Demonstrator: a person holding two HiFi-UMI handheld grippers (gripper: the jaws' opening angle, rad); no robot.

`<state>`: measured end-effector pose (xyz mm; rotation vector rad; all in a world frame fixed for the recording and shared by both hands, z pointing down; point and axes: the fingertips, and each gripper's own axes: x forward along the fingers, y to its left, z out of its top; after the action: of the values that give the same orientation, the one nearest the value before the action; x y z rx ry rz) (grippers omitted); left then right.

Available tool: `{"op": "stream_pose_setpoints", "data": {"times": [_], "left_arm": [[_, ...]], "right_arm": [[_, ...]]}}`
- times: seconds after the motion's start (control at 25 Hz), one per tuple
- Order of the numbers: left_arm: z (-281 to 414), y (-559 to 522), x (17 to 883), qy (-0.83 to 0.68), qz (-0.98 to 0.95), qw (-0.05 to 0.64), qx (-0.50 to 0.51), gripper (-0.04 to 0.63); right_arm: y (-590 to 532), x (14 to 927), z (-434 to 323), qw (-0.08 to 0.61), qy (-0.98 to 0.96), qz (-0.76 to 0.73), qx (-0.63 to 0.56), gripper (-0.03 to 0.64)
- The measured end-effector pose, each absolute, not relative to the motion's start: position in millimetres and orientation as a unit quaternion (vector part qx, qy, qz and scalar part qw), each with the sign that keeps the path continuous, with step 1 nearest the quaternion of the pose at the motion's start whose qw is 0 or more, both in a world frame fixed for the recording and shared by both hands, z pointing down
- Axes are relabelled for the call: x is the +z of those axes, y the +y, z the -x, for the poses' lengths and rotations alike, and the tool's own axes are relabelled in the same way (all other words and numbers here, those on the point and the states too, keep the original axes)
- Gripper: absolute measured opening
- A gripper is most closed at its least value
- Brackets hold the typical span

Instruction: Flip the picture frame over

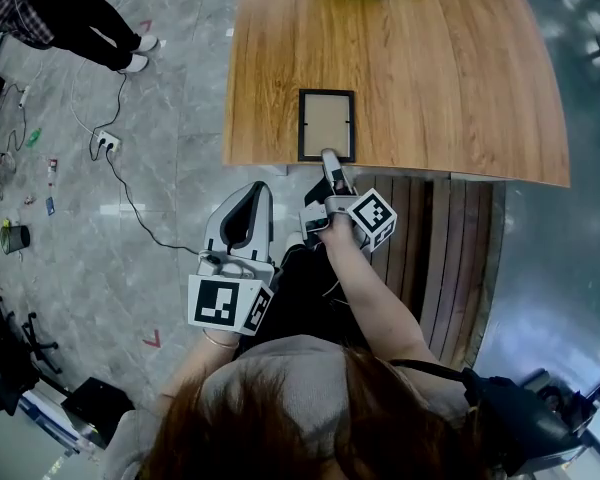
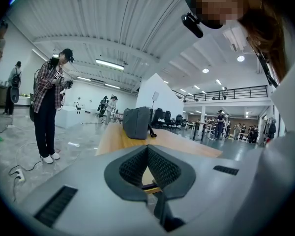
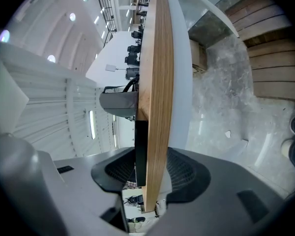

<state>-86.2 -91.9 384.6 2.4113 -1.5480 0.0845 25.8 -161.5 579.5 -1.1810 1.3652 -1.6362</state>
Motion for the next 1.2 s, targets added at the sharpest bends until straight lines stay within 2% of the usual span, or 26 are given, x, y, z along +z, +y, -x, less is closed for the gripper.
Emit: {"op": "stream_pose_setpoints", "data": {"times": [0.92,1.0,1.08,1.2], "left_arm": [[78.1,-93.6,386.4,-0.527,-0.838,0.142,0.026,0.006],[77.0,-92.6,385.5,-0.525,-0.839,0.141,0.026,0.006],[75.3,-92.1,385.7,-0.523,-0.84,0.14,0.027,0.006],[72.8,-91.8,384.7,-0.52,-0.842,0.14,0.027,0.006]], "right_arm": [[-147.0,580.6,-28.2,0.336,0.506,0.454,-0.652,0.185],[-141.3,576.3,-29.2,0.341,0.512,0.452,-0.646,0.154],[-139.4,571.2,-30.3,0.343,0.521,0.452,-0.638,0.093],[-139.1,568.6,-30.4,0.345,0.524,0.451,-0.635,0.087]]}}
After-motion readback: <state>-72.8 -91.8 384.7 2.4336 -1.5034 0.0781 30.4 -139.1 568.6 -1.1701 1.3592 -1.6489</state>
